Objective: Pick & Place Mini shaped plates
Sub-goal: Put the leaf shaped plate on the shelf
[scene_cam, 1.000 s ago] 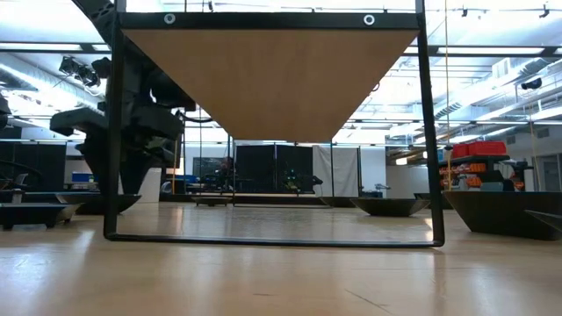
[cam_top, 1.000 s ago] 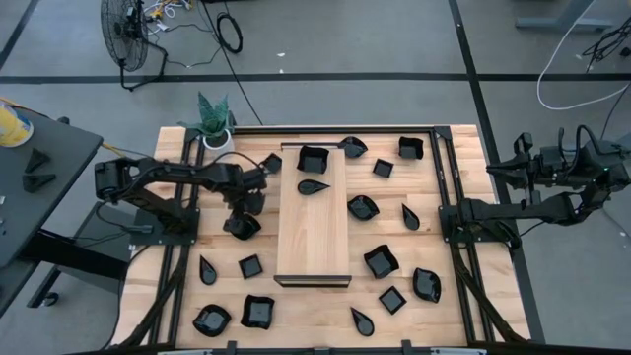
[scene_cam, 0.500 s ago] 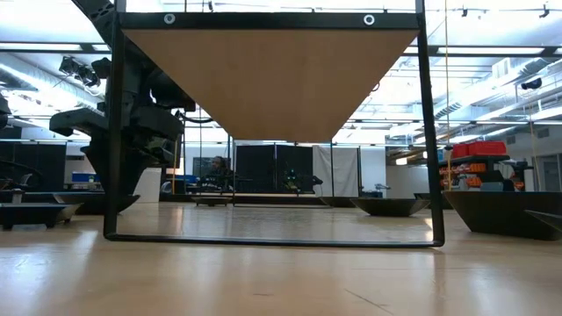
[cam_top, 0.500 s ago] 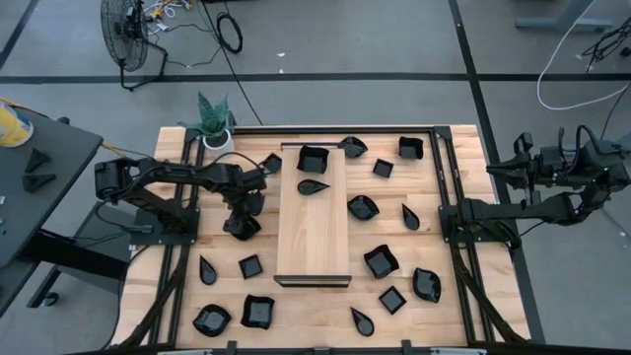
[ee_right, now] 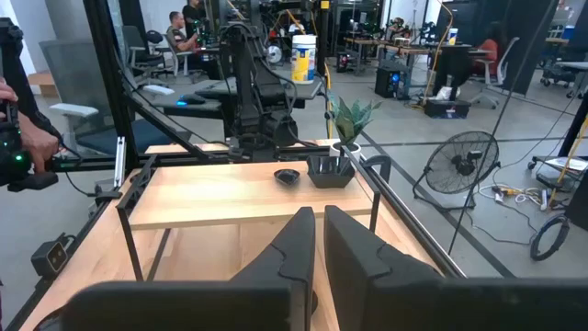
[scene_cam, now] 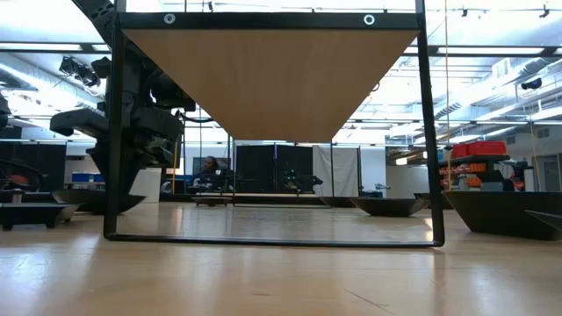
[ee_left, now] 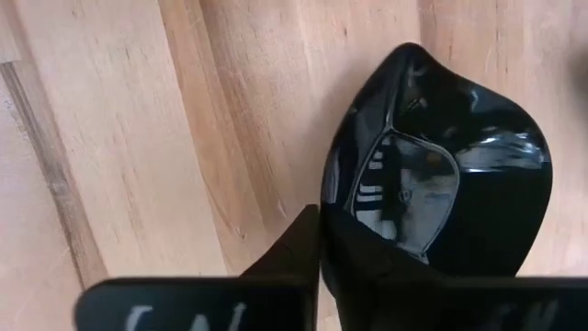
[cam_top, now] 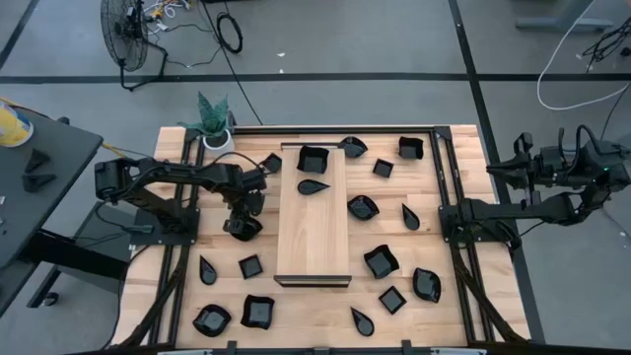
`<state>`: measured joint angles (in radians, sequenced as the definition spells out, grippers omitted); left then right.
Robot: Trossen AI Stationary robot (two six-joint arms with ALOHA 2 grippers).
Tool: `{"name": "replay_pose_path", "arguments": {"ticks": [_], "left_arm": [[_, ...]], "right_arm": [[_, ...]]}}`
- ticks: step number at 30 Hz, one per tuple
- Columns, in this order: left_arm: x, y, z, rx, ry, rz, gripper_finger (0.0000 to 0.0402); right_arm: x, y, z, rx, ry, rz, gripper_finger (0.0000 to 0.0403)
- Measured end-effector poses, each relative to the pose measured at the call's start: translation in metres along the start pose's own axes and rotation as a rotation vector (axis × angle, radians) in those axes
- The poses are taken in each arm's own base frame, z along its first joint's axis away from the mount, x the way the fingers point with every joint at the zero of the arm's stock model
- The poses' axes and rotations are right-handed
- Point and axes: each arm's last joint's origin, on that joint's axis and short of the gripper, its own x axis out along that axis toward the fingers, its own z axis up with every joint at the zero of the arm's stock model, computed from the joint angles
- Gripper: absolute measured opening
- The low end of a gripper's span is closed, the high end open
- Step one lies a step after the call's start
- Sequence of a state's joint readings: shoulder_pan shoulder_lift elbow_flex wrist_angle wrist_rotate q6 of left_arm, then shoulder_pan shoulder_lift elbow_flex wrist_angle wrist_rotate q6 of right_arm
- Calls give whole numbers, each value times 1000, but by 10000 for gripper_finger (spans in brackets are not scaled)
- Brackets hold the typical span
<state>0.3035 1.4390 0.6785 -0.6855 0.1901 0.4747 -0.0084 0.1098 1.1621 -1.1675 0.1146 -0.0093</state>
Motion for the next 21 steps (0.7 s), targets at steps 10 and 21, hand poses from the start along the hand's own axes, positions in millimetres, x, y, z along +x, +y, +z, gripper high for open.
{"name": "replay_pose_path", "arguments": {"ticks": [10, 21], "left_arm": [[0, 0, 0, -1, 3, -3, 7], [-32, 6, 8, -17, 61, -36, 3]], "right_arm": [[0, 0, 0, 0, 0, 0, 34], [0, 0, 0, 0, 0, 0, 34]]}}
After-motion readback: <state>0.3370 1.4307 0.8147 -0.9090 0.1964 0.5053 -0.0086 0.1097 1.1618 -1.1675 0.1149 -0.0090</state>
